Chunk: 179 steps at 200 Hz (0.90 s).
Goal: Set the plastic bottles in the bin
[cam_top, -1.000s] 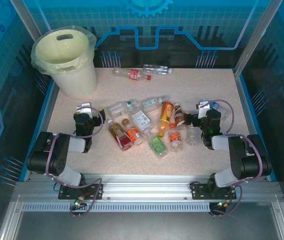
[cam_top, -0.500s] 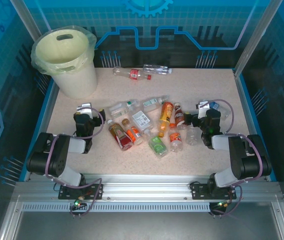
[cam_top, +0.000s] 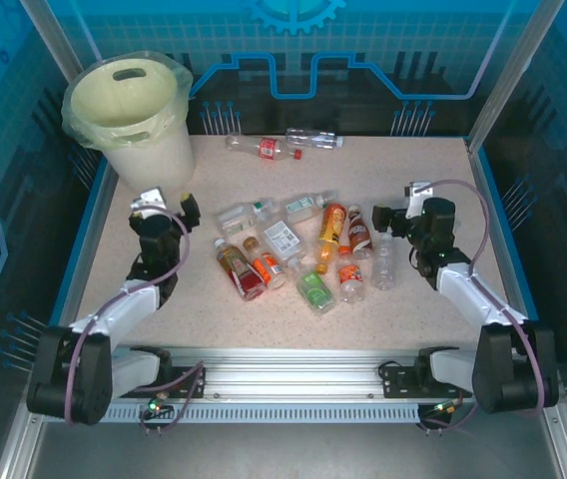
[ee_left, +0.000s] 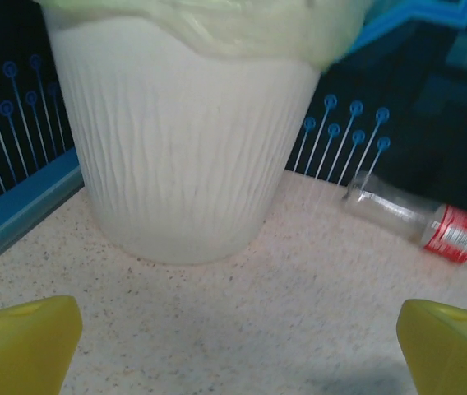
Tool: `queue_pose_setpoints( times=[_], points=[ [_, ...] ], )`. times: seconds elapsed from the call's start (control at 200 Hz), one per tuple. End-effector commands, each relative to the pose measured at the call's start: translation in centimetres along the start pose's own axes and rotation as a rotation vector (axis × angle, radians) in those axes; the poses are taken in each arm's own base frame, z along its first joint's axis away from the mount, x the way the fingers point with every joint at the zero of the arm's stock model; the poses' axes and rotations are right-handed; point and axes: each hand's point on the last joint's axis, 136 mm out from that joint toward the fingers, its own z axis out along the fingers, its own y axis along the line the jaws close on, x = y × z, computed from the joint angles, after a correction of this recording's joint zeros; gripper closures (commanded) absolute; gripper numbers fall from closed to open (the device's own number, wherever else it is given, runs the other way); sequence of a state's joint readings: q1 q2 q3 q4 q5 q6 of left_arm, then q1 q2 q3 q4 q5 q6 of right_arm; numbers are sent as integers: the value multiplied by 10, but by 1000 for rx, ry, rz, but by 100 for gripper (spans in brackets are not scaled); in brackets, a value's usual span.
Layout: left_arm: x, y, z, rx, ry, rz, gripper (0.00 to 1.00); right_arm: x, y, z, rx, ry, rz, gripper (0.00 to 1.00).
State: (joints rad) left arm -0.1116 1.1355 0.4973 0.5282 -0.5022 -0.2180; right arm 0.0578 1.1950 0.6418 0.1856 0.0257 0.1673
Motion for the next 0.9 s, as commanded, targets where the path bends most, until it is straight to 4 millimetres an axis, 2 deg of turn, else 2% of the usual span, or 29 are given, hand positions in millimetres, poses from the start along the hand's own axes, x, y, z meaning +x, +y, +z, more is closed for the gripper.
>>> queue_pose_setpoints(
  times=[0.0, 0.155, 0.275, 0.375, 0.475, 0.55, 0.63, 0.75, 0.89],
  points=[
    [-3, 10, -12, -97, 114, -229, 1, 29, -2, -16, 38, 191, 200, 0],
    [14, 9, -27, -119, 263, -393, 1, 63, 0, -29, 68, 323, 395, 0],
    [15, -26, -34, 72, 368, -418, 1, 99, 6, -34, 51, 410, 464, 0],
    [17, -44, -42, 154, 438, -475, 1, 126, 9, -40, 58, 472, 480, 0],
    [32, -61, -50, 241, 521, -604, 1, 147, 18, -42, 35, 519, 451, 0],
    [53, -71, -55, 286, 593, -712, 1, 158, 20, -43, 49, 550, 428, 0],
    [68, -71, -57, 285, 625, -757, 1, 167, 21, -42, 79, 575, 404, 1],
    [65, -74, -59, 300, 629, -715, 1, 174, 21, -37, 101, 597, 354, 6],
    [67, -95, -72, 361, 681, -648, 1, 183, 19, -36, 125, 624, 347, 9]
  ],
)
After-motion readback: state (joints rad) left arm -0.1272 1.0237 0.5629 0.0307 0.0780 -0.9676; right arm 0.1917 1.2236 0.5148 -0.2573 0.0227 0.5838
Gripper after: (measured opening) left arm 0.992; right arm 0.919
